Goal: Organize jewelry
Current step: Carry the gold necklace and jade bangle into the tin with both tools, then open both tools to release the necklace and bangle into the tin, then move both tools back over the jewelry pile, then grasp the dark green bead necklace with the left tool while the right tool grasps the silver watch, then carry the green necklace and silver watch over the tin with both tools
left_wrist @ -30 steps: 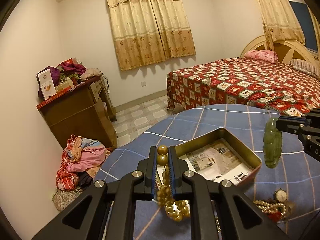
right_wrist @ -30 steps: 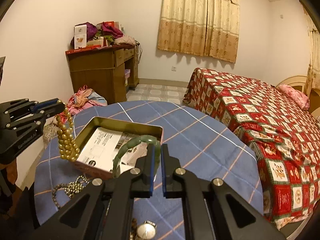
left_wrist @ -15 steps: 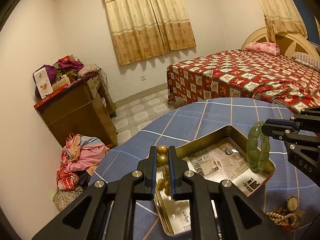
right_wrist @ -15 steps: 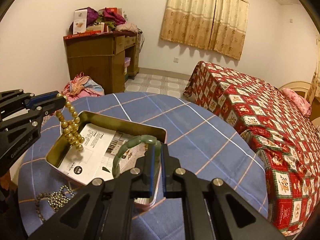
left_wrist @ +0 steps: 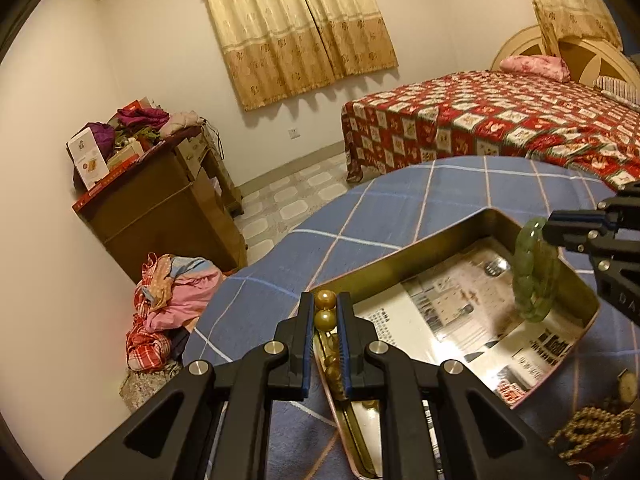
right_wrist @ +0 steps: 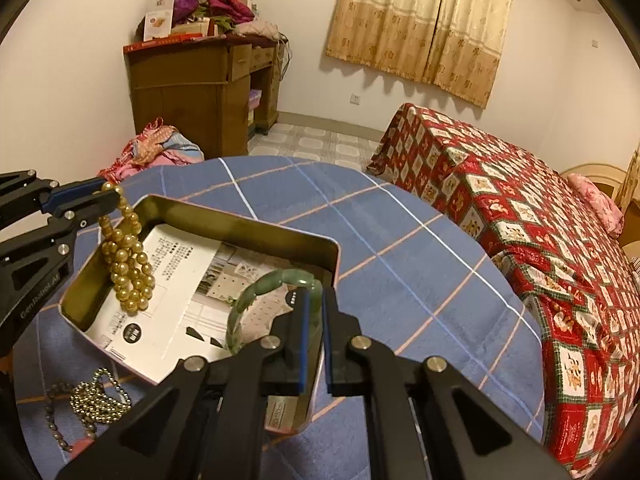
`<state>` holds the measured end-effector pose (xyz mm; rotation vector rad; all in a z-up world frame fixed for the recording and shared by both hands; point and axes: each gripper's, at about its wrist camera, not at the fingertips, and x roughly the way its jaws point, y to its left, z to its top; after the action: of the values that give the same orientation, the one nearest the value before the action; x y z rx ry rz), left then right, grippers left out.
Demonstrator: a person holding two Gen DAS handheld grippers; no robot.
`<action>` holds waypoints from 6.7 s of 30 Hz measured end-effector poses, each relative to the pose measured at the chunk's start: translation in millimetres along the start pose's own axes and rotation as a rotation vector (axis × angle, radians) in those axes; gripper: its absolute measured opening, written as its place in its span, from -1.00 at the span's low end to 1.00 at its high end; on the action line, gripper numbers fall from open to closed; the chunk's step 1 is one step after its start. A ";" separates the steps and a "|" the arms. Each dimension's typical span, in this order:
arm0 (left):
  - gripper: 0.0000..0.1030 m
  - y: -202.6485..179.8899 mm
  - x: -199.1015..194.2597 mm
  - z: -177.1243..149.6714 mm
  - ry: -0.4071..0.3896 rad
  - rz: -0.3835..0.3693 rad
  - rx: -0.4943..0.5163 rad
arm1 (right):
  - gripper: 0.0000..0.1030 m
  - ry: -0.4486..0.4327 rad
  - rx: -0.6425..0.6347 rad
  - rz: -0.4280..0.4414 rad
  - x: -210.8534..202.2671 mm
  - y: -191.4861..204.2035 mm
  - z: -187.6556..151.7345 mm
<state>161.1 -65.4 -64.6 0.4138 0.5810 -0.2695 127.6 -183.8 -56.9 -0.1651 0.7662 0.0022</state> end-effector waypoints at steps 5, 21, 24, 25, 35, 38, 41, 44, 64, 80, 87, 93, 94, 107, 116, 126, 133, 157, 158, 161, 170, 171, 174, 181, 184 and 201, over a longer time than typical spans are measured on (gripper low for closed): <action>-0.80 0.0 8.7 -6.2 0.022 0.009 0.010 | -0.84 0.023 -0.011 -0.007 8.8 2.5 0.7; 0.20 0.5 26.3 -16.3 0.061 0.118 0.052 | -0.72 0.052 -0.006 -0.006 19.0 4.1 0.9; 0.58 4.6 18.2 -16.5 0.016 0.139 0.044 | 0.05 0.038 0.005 -0.004 15.8 2.0 -0.6; 0.58 5.9 16.9 -16.6 0.019 0.134 0.044 | 0.14 0.026 0.006 -0.008 13.2 1.6 -1.4; 0.58 11.0 -0.2 -30.2 0.034 0.135 0.023 | 0.13 0.013 0.027 -0.022 -4.9 -2.7 -11.4; 0.58 9.8 -12.5 -38.9 0.029 0.131 0.018 | 0.14 0.011 0.037 -0.028 -11.1 -3.8 -17.2; 0.58 7.8 -27.6 -49.6 0.025 0.116 0.005 | 0.14 0.008 0.051 -0.029 -19.1 -5.1 -25.9; 0.58 3.3 -39.8 -59.7 0.028 0.106 -0.007 | 0.14 0.011 0.081 -0.032 -28.7 -8.7 -38.4; 0.58 -19.0 -67.6 -113.9 0.091 0.081 -0.055 | 0.22 0.096 0.200 0.002 -79.9 1.8 -131.1; 0.58 -15.2 -69.4 -115.9 0.087 0.069 -0.078 | 0.13 0.148 0.142 0.008 -79.8 6.2 -145.5; 0.58 -16.1 -67.6 -116.0 0.092 0.034 -0.088 | 0.00 0.151 0.198 -0.031 -66.2 -22.0 -144.3; 0.58 -21.0 -63.8 -113.0 0.093 0.005 -0.080 | -0.10 0.139 0.177 0.034 -60.5 -19.2 -140.2; 0.58 -22.5 -63.0 -111.2 0.090 0.001 -0.076 | -0.22 0.136 0.173 0.037 -58.6 -18.5 -138.8; 0.58 -38.7 -63.1 -95.5 0.078 -0.068 -0.062 | -0.52 0.098 0.169 0.027 -53.6 -16.3 -134.7; 0.57 -54.3 -58.2 -93.2 0.090 -0.108 -0.014 | -0.51 0.081 0.165 0.014 -51.7 -13.5 -135.2; -0.81 -52.0 -51.1 -97.4 0.142 -0.236 -0.053 | -0.58 0.071 0.146 0.002 -52.4 -10.7 -135.8; -0.84 -36.6 -78.3 -84.9 0.059 -0.240 -0.091 | -0.70 0.032 0.165 0.018 -59.8 -13.4 -134.7; -0.84 -2.2 -122.6 -36.2 -0.121 -0.183 -0.086 | -0.87 -0.105 0.205 0.005 -97.0 -34.6 -106.0; -0.84 -1.0 -123.0 -33.1 -0.125 -0.183 -0.083 | -0.87 -0.109 0.206 0.007 -98.4 -35.8 -103.8; -0.84 2.2 -123.2 -23.3 -0.139 -0.169 -0.066 | -0.87 -0.124 0.202 0.011 -101.3 -38.6 -93.4; -0.84 13.6 -109.4 -2.5 -0.149 -0.130 -0.062 | -0.87 -0.165 0.175 0.018 -101.6 -42.2 -57.5; -0.84 14.4 -106.4 -0.4 -0.149 -0.121 -0.061 | -0.87 -0.167 0.170 0.018 -100.7 -42.0 -53.8; -0.84 15.4 -99.1 4.7 -0.149 -0.093 -0.052 | -0.87 -0.179 0.158 0.015 -98.3 -41.0 -42.4; -0.84 15.7 -81.8 16.6 -0.148 -0.043 -0.063 | -0.87 -0.199 0.134 0.007 -89.3 -31.6 -14.5; -0.84 14.6 -72.2 20.1 -0.138 -0.030 -0.071 | -0.87 -0.201 0.120 0.000 -83.4 -26.0 -5.0; -0.84 10.6 -24.5 18.5 -0.077 -0.017 -0.084 | -0.88 -0.125 0.086 -0.006 -32.3 -7.3 15.8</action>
<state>153.9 -61.1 -33.1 0.3165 0.5184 -0.2753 115.7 -186.7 -22.3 -0.0841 0.6396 -0.0261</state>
